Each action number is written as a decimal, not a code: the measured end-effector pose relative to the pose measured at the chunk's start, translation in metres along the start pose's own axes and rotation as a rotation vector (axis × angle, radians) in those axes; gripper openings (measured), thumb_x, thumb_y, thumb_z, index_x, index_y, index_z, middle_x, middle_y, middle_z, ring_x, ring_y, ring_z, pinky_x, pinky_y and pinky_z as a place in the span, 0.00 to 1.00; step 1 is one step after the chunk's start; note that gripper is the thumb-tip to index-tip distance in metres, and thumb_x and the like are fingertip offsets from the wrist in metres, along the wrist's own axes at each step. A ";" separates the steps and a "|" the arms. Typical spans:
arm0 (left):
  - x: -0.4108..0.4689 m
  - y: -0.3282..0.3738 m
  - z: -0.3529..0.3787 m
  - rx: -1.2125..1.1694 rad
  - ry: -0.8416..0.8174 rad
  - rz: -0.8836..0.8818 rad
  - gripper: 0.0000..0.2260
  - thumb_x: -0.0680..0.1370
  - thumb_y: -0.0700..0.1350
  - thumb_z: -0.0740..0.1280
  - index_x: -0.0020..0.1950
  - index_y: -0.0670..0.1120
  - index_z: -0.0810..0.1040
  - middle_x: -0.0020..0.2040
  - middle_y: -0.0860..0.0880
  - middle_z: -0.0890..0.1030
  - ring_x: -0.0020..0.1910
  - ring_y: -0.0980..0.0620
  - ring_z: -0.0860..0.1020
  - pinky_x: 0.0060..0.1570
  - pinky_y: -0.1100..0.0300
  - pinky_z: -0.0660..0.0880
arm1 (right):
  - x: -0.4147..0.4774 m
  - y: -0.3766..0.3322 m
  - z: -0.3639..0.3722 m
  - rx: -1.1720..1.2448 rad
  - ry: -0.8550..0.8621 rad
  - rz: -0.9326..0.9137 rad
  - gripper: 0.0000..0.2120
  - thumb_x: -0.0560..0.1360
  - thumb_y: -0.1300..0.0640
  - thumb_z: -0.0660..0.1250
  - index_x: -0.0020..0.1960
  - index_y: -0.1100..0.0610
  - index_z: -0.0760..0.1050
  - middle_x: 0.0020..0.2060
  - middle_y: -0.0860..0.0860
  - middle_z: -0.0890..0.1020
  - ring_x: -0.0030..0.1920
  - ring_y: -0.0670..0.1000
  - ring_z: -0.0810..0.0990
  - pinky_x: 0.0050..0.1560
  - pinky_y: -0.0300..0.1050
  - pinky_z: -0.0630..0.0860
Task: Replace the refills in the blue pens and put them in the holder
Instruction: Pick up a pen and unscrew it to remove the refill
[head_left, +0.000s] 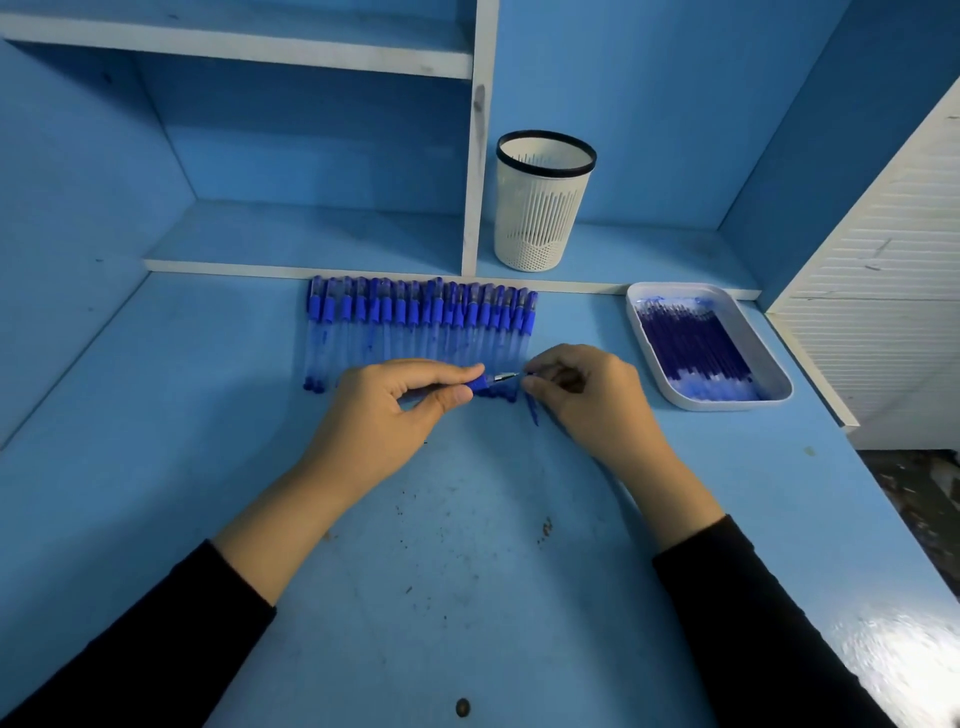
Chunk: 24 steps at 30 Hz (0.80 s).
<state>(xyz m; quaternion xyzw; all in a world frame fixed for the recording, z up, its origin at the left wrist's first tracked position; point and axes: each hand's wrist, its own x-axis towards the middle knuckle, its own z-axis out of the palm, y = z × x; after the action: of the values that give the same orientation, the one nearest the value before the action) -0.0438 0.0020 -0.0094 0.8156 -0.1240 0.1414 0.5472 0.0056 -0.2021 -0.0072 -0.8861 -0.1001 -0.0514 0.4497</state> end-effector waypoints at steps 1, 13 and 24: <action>0.000 0.000 0.000 0.002 -0.004 -0.005 0.10 0.74 0.45 0.72 0.53 0.54 0.83 0.52 0.62 0.84 0.54 0.62 0.81 0.58 0.67 0.75 | 0.000 0.000 0.001 -0.021 0.005 -0.010 0.04 0.72 0.60 0.74 0.47 0.56 0.83 0.40 0.53 0.83 0.39 0.49 0.79 0.42 0.31 0.73; 0.001 -0.002 -0.001 0.055 0.011 0.004 0.09 0.74 0.40 0.73 0.51 0.52 0.84 0.50 0.60 0.84 0.50 0.62 0.82 0.52 0.70 0.76 | -0.013 -0.017 -0.009 0.362 -0.136 -0.035 0.07 0.77 0.55 0.67 0.48 0.59 0.81 0.35 0.55 0.82 0.33 0.45 0.77 0.40 0.36 0.75; 0.001 0.002 -0.002 0.014 0.001 -0.043 0.11 0.75 0.42 0.72 0.48 0.59 0.82 0.48 0.62 0.84 0.48 0.58 0.83 0.51 0.65 0.78 | -0.021 -0.022 0.006 0.451 -0.113 -0.195 0.05 0.74 0.69 0.69 0.46 0.61 0.78 0.36 0.50 0.81 0.34 0.41 0.78 0.39 0.31 0.71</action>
<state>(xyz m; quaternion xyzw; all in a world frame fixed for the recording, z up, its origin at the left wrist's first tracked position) -0.0440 0.0034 -0.0068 0.8219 -0.1052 0.1309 0.5444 -0.0194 -0.1868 0.0028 -0.7510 -0.2189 -0.0213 0.6226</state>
